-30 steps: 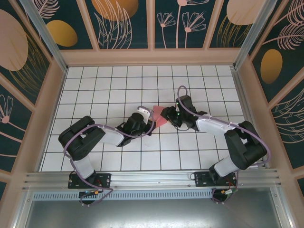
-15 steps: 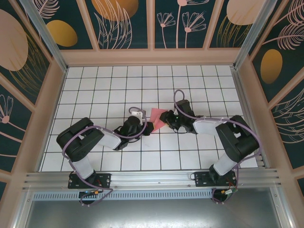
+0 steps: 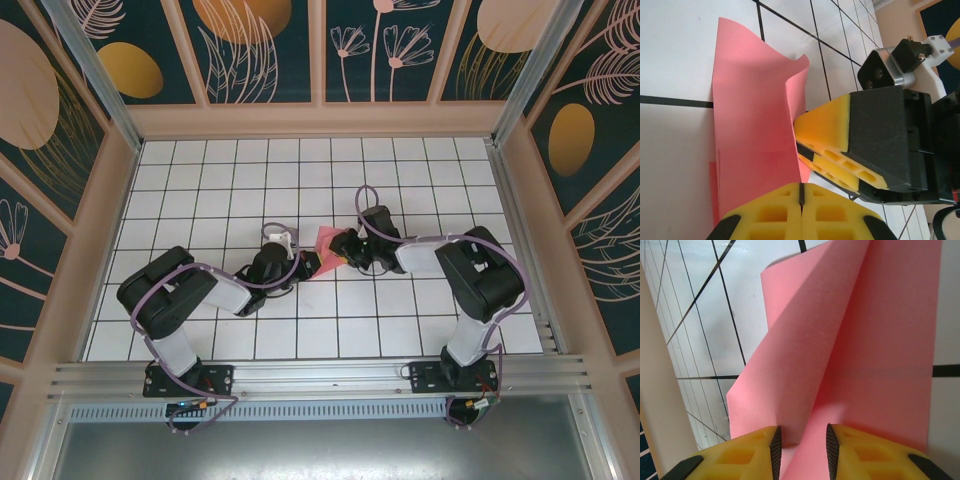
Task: Fold a paper plane with a square sheet of paper (pick it up from the middle)
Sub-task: Fourth fold the wing at the center of the table.
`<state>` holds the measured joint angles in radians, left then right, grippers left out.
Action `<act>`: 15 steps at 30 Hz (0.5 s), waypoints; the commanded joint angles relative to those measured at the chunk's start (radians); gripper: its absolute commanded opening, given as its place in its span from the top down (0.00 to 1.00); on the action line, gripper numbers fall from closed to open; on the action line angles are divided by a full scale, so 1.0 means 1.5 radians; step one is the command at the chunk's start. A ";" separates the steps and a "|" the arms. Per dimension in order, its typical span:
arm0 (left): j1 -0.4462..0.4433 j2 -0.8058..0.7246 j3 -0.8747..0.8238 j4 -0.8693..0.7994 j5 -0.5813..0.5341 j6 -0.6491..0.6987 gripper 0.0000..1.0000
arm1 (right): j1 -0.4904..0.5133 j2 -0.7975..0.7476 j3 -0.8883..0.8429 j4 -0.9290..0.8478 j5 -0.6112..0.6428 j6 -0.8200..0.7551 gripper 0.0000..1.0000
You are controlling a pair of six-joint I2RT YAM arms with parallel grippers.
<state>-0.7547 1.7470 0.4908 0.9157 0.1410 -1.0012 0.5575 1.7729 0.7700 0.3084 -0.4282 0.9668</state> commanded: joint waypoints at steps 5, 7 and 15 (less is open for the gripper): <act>0.013 0.020 -0.004 0.027 0.038 -0.026 0.96 | -0.003 0.031 0.031 -0.014 -0.002 -0.019 0.62; 0.016 0.023 -0.003 0.026 0.046 -0.024 0.90 | -0.003 0.033 0.032 -0.016 0.001 -0.021 0.60; 0.028 0.002 0.005 -0.011 0.059 0.006 0.75 | 0.001 0.049 0.051 -0.060 0.023 -0.035 0.55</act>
<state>-0.7238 1.7699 0.4908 0.9138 0.2070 -1.0210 0.5579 1.8103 0.8185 0.2768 -0.4309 0.9466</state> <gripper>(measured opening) 0.237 0.443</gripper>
